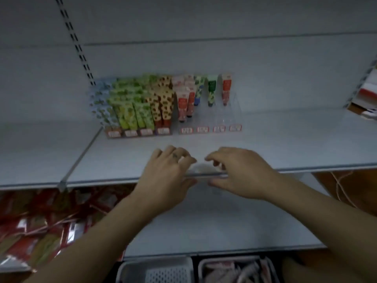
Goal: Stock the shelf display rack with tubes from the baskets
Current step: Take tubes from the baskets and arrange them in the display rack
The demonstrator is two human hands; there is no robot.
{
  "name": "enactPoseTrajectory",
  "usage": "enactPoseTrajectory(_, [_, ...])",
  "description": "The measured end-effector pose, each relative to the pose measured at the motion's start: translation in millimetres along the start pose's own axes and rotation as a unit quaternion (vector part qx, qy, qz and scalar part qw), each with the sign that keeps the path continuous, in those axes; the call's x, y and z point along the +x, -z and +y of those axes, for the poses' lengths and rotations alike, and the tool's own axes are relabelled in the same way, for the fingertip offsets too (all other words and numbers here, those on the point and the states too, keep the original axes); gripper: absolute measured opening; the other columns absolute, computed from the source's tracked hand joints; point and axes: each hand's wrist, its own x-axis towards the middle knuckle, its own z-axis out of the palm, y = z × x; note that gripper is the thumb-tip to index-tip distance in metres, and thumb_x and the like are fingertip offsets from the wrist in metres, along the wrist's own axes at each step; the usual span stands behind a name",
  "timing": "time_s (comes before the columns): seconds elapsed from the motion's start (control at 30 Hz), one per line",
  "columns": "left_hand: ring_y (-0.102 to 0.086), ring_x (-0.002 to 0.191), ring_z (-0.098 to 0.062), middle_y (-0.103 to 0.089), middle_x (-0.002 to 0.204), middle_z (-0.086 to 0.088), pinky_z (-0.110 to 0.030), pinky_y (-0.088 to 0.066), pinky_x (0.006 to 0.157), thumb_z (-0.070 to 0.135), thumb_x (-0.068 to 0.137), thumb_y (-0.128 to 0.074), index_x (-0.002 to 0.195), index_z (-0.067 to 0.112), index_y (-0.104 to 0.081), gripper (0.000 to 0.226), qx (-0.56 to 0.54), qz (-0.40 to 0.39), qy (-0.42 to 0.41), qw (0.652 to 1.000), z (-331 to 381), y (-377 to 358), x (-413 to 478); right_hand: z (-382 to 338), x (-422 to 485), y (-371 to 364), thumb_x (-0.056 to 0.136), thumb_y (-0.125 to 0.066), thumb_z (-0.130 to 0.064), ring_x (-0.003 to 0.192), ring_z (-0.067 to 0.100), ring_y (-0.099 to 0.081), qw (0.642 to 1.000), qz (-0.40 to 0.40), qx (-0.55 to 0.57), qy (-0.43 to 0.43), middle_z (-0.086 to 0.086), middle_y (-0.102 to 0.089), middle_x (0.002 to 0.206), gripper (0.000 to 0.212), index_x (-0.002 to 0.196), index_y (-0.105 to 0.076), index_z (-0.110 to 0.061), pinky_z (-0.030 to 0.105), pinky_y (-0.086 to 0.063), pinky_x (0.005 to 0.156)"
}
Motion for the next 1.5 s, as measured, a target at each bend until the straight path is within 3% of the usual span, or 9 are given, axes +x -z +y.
enactPoseTrajectory(0.23, [-0.059, 0.091, -0.031, -0.053, 0.129, -0.016, -0.038, -0.049, 0.072, 0.031, 0.078, -0.076, 0.11, 0.014, -0.065, 0.038, -0.067, -0.05, -0.063, 0.995, 57, -68, -65, 4, -77, -101, 0.089, -0.056, -0.052, 0.111, 0.022, -0.055, 0.965, -0.254, -0.06, -0.028, 0.001, -0.055, 0.128, 0.058, 0.138, -0.044, -0.024, 0.031, -0.045, 0.084])
enactPoseTrajectory(0.6, [-0.044, 0.119, -0.026, -0.051, 0.127, -0.007, -0.04, -0.034, 0.098, 0.049, 0.092, -0.051, 0.128, 0.018, -0.047, 0.048, -0.092, -0.394, -0.008, 0.915, 100, -172, -125, 28, -129, -235, 0.09, -0.056, -0.023, 0.095, 0.026, -0.059, 0.883, -0.463, -0.05, -0.061, 0.008, -0.06, 0.109, 0.037, 0.126, -0.053, -0.019, 0.036, -0.053, 0.078])
enactPoseTrajectory(0.7, [-0.042, 0.124, -0.026, -0.049, 0.134, -0.006, -0.041, -0.033, 0.102, 0.046, 0.091, -0.052, 0.134, 0.02, -0.045, 0.051, -0.125, -0.424, 0.014, 0.897, 115, -200, -142, 36, -136, -249, 0.093, -0.051, -0.01, 0.103, 0.029, -0.057, 0.874, -0.479, -0.062, -0.054, 0.011, -0.058, 0.119, 0.046, 0.137, -0.047, -0.021, 0.035, -0.046, 0.075])
enactPoseTrajectory(0.83, [-0.042, 0.124, -0.027, -0.047, 0.136, -0.009, -0.041, -0.035, 0.1, 0.043, 0.093, -0.051, 0.134, 0.017, -0.045, 0.049, -0.137, -0.451, 0.007, 0.882, 122, -221, -148, 38, -142, -267, 0.092, -0.053, -0.001, 0.12, 0.035, -0.046, 0.867, -0.485, -0.1, -0.056, 0.014, -0.041, 0.141, 0.054, 0.142, -0.041, -0.017, 0.05, -0.037, 0.099])
enactPoseTrajectory(1.03, [-0.055, 0.111, -0.025, -0.058, 0.125, -0.007, -0.04, -0.048, 0.09, 0.035, 0.089, -0.056, 0.128, 0.018, -0.053, 0.042, -0.171, -0.457, 0.02, 0.873, 136, -242, -145, 45, -155, -293, 0.09, -0.054, -0.003, 0.115, 0.035, -0.048, 0.893, -0.441, -0.084, 0.004, 0.017, -0.04, 0.137, 0.051, 0.138, -0.044, -0.015, 0.039, -0.044, 0.081])
enactPoseTrajectory(1.2, [-0.052, 0.12, -0.025, -0.055, 0.133, -0.008, -0.036, -0.049, 0.09, 0.041, 0.089, -0.056, 0.151, 0.026, -0.022, 0.072, -0.225, -0.413, 0.022, 0.882, 163, -267, -157, 46, -166, -333, 0.091, -0.051, -0.009, 0.123, 0.035, -0.043, 0.901, -0.426, -0.082, 0.018, 0.019, -0.036, 0.144, 0.041, 0.132, -0.052, -0.009, 0.046, -0.044, 0.093])
enactPoseTrajectory(1.3, [-0.05, 0.123, -0.026, -0.053, 0.135, -0.009, -0.038, -0.047, 0.095, 0.041, 0.088, -0.057, 0.152, 0.028, -0.019, 0.075, -0.231, -0.426, 0.046, 0.873, 172, -285, -161, 48, -167, -349, 0.09, -0.052, -0.01, 0.115, 0.034, -0.05, 0.897, -0.437, -0.065, 0.024, 0.019, -0.048, 0.135, 0.04, 0.13, -0.054, -0.007, 0.043, -0.049, 0.082])
enactPoseTrajectory(1.4, [-0.054, 0.118, -0.025, -0.055, 0.134, -0.005, -0.04, -0.041, 0.097, 0.04, 0.088, -0.056, 0.147, 0.026, -0.03, 0.066, -0.164, -0.427, 0.042, 0.888, 175, -299, -158, 53, -170, -358, 0.077, -0.059, -0.007, 0.078, 0.036, -0.064, 0.913, -0.407, -0.009, 0.02, 0.02, -0.067, 0.094, 0.046, 0.123, -0.058, -0.001, 0.038, -0.05, 0.053])
enactPoseTrajectory(1.5, [-0.056, 0.112, -0.027, -0.054, 0.132, -0.006, -0.043, -0.042, 0.09, 0.043, 0.085, -0.057, 0.142, 0.024, -0.036, 0.064, -0.112, -0.454, 0.029, 0.883, 177, -313, -157, 60, -167, -356, 0.089, -0.05, -0.009, 0.089, 0.034, -0.063, 0.924, -0.381, -0.01, 0.04, 0.017, -0.065, 0.109, 0.044, 0.132, -0.051, -0.006, 0.033, -0.041, 0.059])
